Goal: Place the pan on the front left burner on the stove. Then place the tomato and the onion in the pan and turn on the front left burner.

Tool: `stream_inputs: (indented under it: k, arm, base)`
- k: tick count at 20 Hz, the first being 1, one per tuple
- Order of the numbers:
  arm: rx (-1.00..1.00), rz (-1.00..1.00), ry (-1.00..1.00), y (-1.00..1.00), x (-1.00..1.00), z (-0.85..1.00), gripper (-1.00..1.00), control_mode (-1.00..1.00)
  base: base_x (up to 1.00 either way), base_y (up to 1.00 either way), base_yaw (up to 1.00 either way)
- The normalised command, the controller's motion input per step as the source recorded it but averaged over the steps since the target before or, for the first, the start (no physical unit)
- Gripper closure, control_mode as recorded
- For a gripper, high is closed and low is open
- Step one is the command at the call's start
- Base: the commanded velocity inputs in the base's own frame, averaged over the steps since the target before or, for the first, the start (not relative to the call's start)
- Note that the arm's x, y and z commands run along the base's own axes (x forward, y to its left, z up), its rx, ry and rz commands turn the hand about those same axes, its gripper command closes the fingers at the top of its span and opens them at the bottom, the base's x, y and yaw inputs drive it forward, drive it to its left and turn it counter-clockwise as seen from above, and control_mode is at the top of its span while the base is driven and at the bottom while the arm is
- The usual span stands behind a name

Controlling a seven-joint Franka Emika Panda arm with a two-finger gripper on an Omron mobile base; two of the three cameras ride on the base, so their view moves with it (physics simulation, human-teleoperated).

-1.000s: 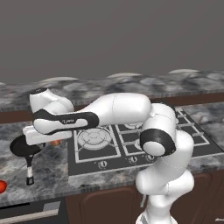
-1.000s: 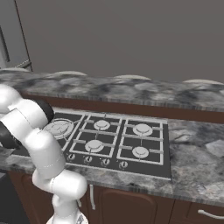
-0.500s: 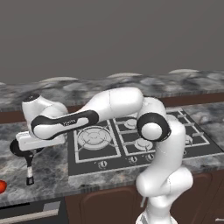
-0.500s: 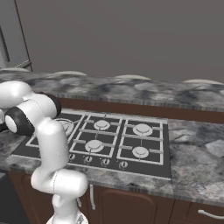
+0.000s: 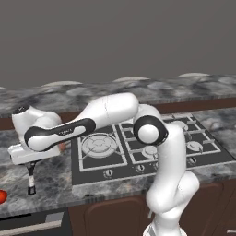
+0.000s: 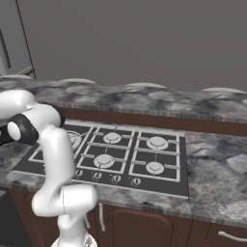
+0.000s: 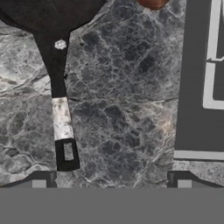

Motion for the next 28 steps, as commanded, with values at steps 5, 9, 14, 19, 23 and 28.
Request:
stream_inputs:
  k: [5, 9, 14, 19, 23, 28]
  arm:
    - [-0.01, 0.0, 0.0, 0.15, -0.02, -0.22, -1.0, -1.0]
    - [-0.01, 0.0, 0.0, 0.13, 0.0, -0.24, -1.0, -1.0]
    - [-0.01, 0.0, 0.0, 0.11, 0.0, -0.26, -1.0, -1.0]
    - [0.0, 0.0, 0.0, 0.05, 0.0, -0.27, -1.0, -1.0]
    - [0.0, 0.0, 0.0, 0.09, 0.0, -0.24, -1.0, -1.0]
    - [0.0, 0.0, 0.01, 0.05, 0.0, -0.21, -1.0, -1.0]
  base:
    - [0.0, 0.0, 0.0]
    - [0.0, 0.0, 0.0]
    - [0.0, 0.0, 0.0]
    - [0.0, 0.0, 0.0]
    - [0.0, 0.0, 0.0]
    - [0.0, 0.0, 0.0]
